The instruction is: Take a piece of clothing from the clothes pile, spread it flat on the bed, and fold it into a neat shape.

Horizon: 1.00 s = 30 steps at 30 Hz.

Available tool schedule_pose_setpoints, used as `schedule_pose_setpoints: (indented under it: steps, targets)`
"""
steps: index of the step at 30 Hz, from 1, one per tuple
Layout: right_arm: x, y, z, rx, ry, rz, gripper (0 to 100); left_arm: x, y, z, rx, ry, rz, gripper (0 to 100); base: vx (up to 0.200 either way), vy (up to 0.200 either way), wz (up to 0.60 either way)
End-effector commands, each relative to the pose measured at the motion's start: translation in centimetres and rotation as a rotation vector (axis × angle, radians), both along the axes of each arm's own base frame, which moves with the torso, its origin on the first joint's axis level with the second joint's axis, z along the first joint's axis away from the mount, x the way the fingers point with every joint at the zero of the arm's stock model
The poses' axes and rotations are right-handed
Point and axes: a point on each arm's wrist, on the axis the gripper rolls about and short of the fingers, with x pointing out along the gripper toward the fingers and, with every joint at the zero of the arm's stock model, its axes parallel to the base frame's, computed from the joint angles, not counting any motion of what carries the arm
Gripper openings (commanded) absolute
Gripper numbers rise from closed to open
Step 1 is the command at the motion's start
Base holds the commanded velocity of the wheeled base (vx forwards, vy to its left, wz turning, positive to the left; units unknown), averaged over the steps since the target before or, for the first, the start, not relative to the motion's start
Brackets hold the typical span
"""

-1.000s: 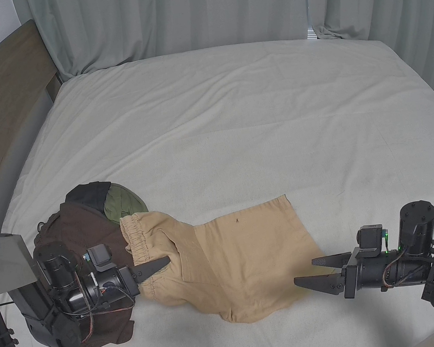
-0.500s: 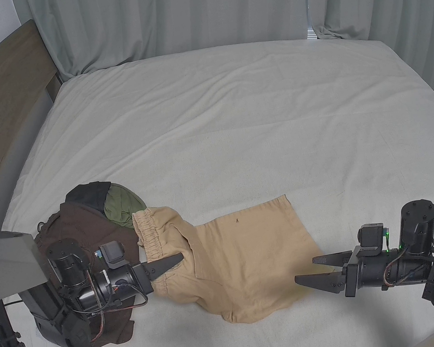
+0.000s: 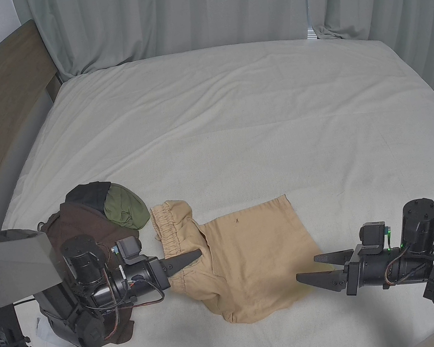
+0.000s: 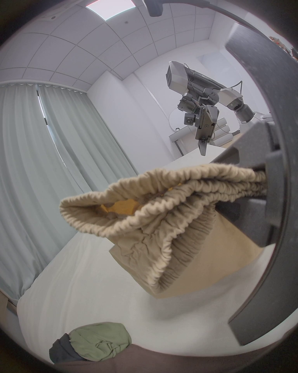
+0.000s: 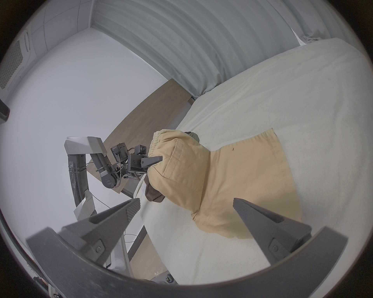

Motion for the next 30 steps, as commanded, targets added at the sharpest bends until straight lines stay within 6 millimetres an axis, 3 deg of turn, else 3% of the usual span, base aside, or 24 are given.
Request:
schedule_pose_setpoints:
  steps: [1,15,30]
  targets:
    - [-0.1,0.0,0.3,0.005,-0.010,-0.001,100,0.1,-0.8,-0.3,-0.001,0.003,-0.021,0,0.000,0.000,0.00]
    - [0.2,-1.0,1.7,0.032,-0.061,-0.041,100,1.1,-4.1,-0.4,-0.029,-0.010,-0.035,0,0.000,0.000,0.00]
    - [0.5,-1.6,2.2,0.041,-0.085,-0.065,100,1.3,-5.4,0.5,-0.057,-0.031,-0.026,0,0.000,0.000,0.00]
